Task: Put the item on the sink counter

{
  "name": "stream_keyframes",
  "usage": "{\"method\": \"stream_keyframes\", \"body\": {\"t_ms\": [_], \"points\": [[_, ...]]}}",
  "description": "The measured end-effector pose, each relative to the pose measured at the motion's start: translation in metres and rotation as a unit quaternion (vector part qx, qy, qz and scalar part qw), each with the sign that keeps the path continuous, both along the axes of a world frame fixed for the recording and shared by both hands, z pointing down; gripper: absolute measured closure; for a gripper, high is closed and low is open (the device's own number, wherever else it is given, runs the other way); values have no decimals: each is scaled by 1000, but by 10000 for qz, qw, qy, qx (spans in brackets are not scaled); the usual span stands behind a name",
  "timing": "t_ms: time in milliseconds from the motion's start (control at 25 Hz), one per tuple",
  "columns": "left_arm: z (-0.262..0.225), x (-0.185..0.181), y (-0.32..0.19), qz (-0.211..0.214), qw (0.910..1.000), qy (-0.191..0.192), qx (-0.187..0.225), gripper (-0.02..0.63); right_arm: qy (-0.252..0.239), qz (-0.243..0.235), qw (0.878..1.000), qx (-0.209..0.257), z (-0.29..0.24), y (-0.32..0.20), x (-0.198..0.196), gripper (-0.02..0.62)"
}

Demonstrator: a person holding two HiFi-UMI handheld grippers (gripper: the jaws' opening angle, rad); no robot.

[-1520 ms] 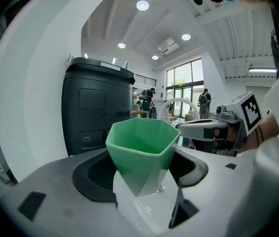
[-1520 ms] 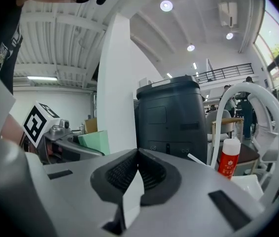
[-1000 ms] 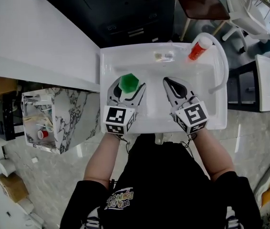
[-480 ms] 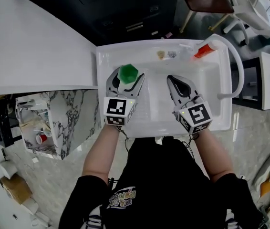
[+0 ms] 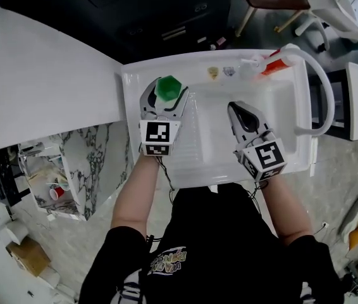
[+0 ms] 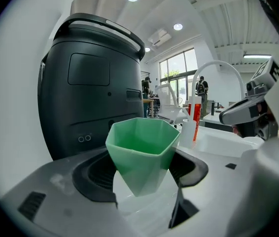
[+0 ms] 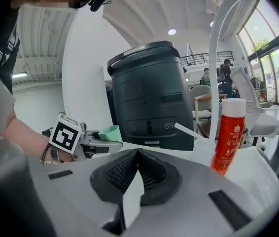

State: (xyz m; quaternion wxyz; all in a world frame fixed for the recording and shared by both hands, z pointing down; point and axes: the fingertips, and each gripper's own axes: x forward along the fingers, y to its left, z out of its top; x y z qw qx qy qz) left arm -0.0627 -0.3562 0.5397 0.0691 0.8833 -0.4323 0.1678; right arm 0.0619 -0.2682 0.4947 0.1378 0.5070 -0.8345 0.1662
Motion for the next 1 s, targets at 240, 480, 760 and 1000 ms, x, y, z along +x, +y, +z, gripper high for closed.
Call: {"method": "stream_keyframes", "body": {"t_ms": [240,480,760,1000], "points": [[21,-1,-23,-26,9999,-127,30,294,53,120,9998,-133,9,2,8,541],[38,-1,-39,-85,9998,-203,-31,294,72,245,9995,-208,14,2,17,541],[54,-3,-49,-146,9994,-282,-100,293,47,302,9992,-273,19,1,18,541],[63,-4,-54,-201,9993,-302,-98,293,56,344,9989,-322,22,1,21,541]]}}
